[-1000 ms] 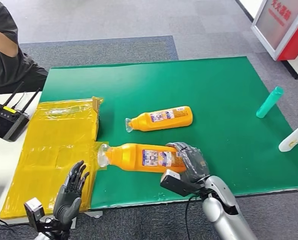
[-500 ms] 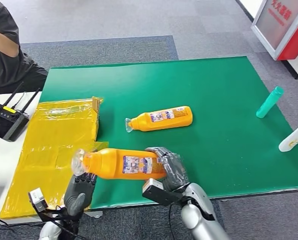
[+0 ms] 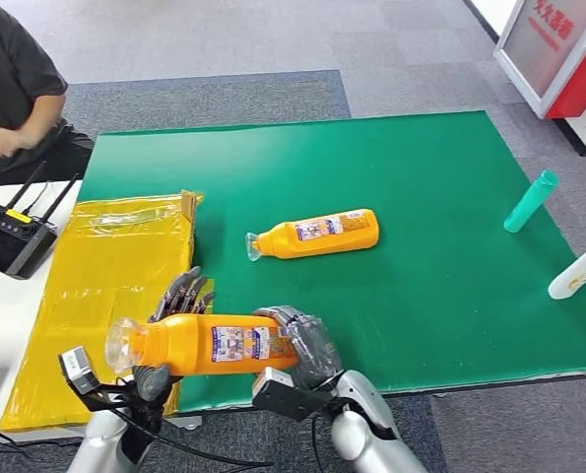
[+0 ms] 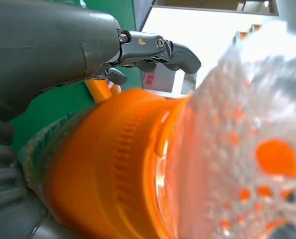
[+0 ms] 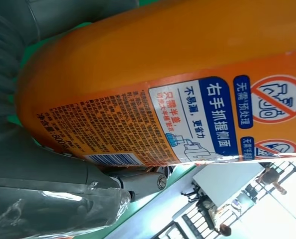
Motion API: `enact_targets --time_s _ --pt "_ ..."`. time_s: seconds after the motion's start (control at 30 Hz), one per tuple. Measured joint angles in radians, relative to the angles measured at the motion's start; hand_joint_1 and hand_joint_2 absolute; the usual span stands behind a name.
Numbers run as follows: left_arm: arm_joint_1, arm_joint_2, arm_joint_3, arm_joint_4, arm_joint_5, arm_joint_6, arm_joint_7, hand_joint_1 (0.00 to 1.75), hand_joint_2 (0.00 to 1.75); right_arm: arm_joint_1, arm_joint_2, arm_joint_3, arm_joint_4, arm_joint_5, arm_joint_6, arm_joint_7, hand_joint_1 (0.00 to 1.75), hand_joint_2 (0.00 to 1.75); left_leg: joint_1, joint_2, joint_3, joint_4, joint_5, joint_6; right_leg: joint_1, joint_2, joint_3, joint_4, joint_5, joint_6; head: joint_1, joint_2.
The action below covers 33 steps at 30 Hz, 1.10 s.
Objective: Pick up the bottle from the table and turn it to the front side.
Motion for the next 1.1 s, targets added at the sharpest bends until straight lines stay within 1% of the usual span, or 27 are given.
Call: enact_targets --time_s 0.13,0.43,0.47,0.6,0.77,0.8,0.9,0.93,1.1 --pt "-0.001 0.006 -0.024 -0.002 -0.023 0.000 0.000 0.10 1.75 -0.006 0.001 0.015 0.001 -0.002 0.000 0.009 1.75 1.75 0.000 0.000 0.000 0.000 0.000 0.000 0.000 0.000 0.000 0.000 0.000 0.000 0.000 0.000" --pt "0.001 0.043 -0.082 -0.029 -0.077 0.019 0.000 0.06 1.75 -0.007 0.002 0.024 -0.001 -0.006 0.001 0.026 1.75 1.75 0.000 0.000 0.000 0.000 0.000 0.000 0.000 0.000 0.000 0.000 0.000 0.000 0.000 0.000" --pt "0.002 0.047 -0.087 -0.032 -0.082 0.023 0.000 0.08 1.75 -0.007 0.002 0.024 -0.002 -0.007 0.002 0.026 1.75 1.75 0.000 0.000 0.000 0.000 0.000 0.000 0.000 0.000 0.000 0.000 0.000 0.000 0.000 0.000" --pt "0.003 0.068 -0.117 -0.045 -0.110 0.063 0.000 0.40 1.75 -0.007 0.002 0.022 -0.003 -0.010 0.002 0.026 1.75 1.75 0.000 0.000 0.000 0.000 0.000 0.000 0.000 0.000 0.000 0.000 0.000 0.000 0.000 0.000" --pt "0.005 0.083 -0.139 -0.063 -0.123 0.101 0.000 0.40 1.75 -0.007 0.002 0.021 -0.006 -0.011 0.002 0.028 1.75 1.75 0.000 0.000 0.000 0.000 0.000 0.000 0.000 0.000 0.000 0.000 0.000 0.000 0.000 0.000" --pt "0.006 0.085 -0.142 -0.065 -0.124 0.102 0.000 0.54 1.75 -0.007 0.002 0.021 -0.006 -0.011 0.002 0.028 1.75 1.75 0.000 0.000 0.000 0.000 0.000 0.000 0.000 0.000 0.000 0.000 0.000 0.000 0.000 0.000" --pt "0.006 0.090 -0.149 -0.069 -0.124 0.106 0.000 1.55 1.75 -0.007 0.002 0.020 -0.006 -0.011 0.002 0.028 1.75 1.75 0.000 0.000 0.000 0.000 0.000 0.000 0.000 0.000 0.000 0.000 0.000 0.000 0.000 0.000" --pt "0.006 0.092 -0.150 -0.070 -0.124 0.109 0.000 1.75 1.75 -0.007 0.002 0.020 -0.006 -0.011 0.002 0.028 1.75 1.75 0.000 0.000 0.000 0.000 0.000 0.000 0.000 0.000 0.000 0.000 0.000 0.000 0.000 0.000" --pt "0.008 0.097 -0.158 -0.089 -0.137 0.156 0.000 1.75 1.75 -0.004 0.002 0.020 -0.006 -0.011 0.001 0.029 1.75 1.75 0.000 0.000 0.000 0.000 0.000 0.000 0.000 0.000 0.000 0.000 0.000 0.000 0.000 0.000"
